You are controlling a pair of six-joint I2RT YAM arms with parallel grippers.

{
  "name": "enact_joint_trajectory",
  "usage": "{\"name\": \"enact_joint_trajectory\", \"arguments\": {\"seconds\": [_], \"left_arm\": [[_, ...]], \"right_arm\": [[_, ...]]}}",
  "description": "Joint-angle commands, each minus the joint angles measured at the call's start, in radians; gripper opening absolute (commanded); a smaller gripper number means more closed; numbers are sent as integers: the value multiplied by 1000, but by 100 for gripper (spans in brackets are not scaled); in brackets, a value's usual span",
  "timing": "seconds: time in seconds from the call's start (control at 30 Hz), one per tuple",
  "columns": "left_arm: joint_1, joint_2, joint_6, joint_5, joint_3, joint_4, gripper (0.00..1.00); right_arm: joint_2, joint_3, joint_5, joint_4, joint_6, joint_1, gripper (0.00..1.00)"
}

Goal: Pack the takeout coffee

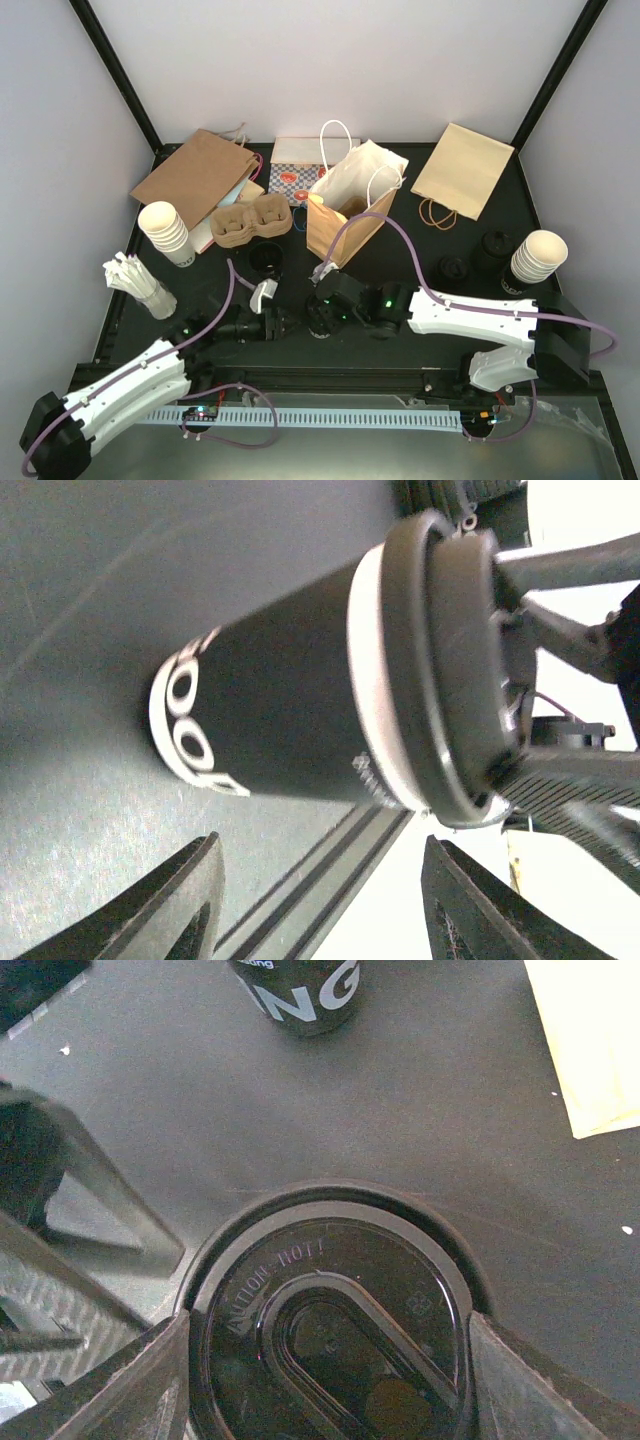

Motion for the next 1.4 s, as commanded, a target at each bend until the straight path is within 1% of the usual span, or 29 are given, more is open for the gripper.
{"name": "enact_joint_trajectory", "arguments": {"seconds": [0.0,0.1,0.23,0.47,0.87,0.97,1.07,1.27,1.37], "left_arm": [[-53,-46,-129,10,-39,61,55],[-79,-42,-157,2,-60,108,55],[-116,-20,-217,-11,-96,216,55],[-208,7,-314,-133,-140,356,55],[-229,70,-370,-170,-149,487,55],[-239,82,-396,-202,-153,483,55],[-245,82,-423,-238,-151,421,55],[-247,28,-461,-306,-165,253,45],[-249,-25,-489,-331,-193,210,45]], "right_arm": [[51,0,61,-143,79,29,49],[67,11,62,-145,65,36,49],[80,12,67,-146,72,43,49],[78,21,79,-149,94,50,49],[67,15,77,-141,99,63,49],[66,13,81,-142,107,65,49],[66,11,84,-145,111,66,49],[69,2,91,-154,104,72,49],[66,-3,96,-156,104,72,49]]}}
